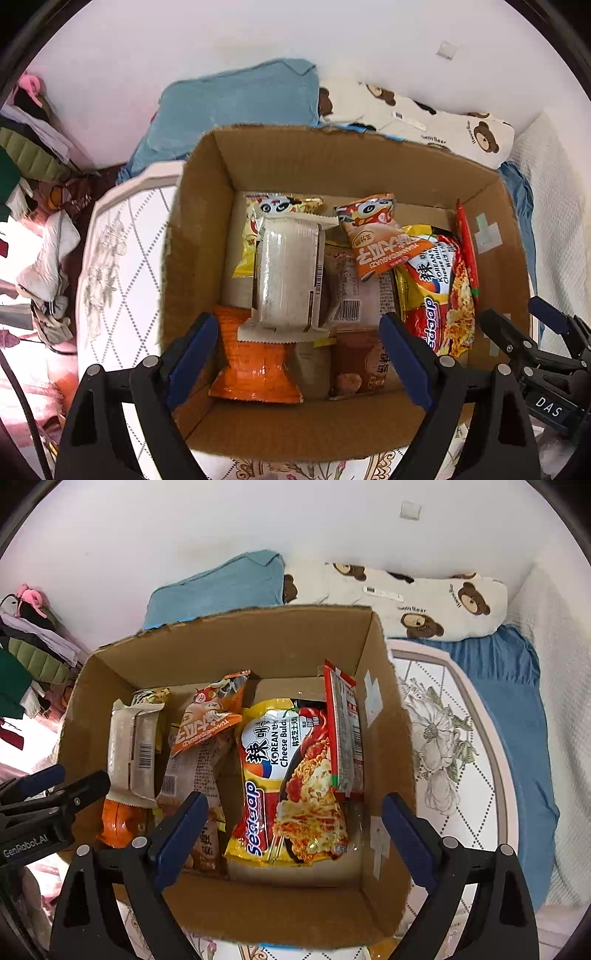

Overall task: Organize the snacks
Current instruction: 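Carry both packets into the box and open both tools to release them, then grasp the red triangular candy with the left tool while the right tool grasps the watermelon candy bag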

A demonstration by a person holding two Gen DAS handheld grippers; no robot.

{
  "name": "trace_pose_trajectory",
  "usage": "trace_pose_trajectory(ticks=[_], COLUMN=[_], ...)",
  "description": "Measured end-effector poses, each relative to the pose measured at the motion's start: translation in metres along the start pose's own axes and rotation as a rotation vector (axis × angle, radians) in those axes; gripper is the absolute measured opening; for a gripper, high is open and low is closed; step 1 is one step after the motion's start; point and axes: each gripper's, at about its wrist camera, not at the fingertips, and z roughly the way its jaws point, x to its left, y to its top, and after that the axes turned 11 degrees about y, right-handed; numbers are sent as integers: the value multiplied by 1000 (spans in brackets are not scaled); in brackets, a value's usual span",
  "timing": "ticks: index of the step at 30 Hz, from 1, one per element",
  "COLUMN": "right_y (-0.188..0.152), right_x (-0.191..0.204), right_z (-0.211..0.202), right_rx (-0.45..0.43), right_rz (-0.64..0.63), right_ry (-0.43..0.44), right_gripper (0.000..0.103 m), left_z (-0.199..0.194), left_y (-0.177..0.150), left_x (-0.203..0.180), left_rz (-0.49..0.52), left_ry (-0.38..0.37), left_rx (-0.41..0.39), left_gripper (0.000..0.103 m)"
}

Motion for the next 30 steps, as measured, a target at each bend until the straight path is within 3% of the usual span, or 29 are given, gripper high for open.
trace_pose_trajectory(ticks=[14, 26, 30], right_y=[-49, -107, -127], right_x=[25, 40, 39], right_z=[-75, -142, -157], right_rx=[-164, -289, -303], right_rz=[-64, -93, -72], right_ry=[-7, 9, 49], right_gripper=[97, 97, 97], left_z=[-76, -127, -136], left_y=[-53, -117, -136], left_x=[5, 14, 16], left_rz=[-28, -46, -45], left_ry=[-4, -30, -26], left_rx=[-194, -289, -301], left_gripper=[90, 90, 90])
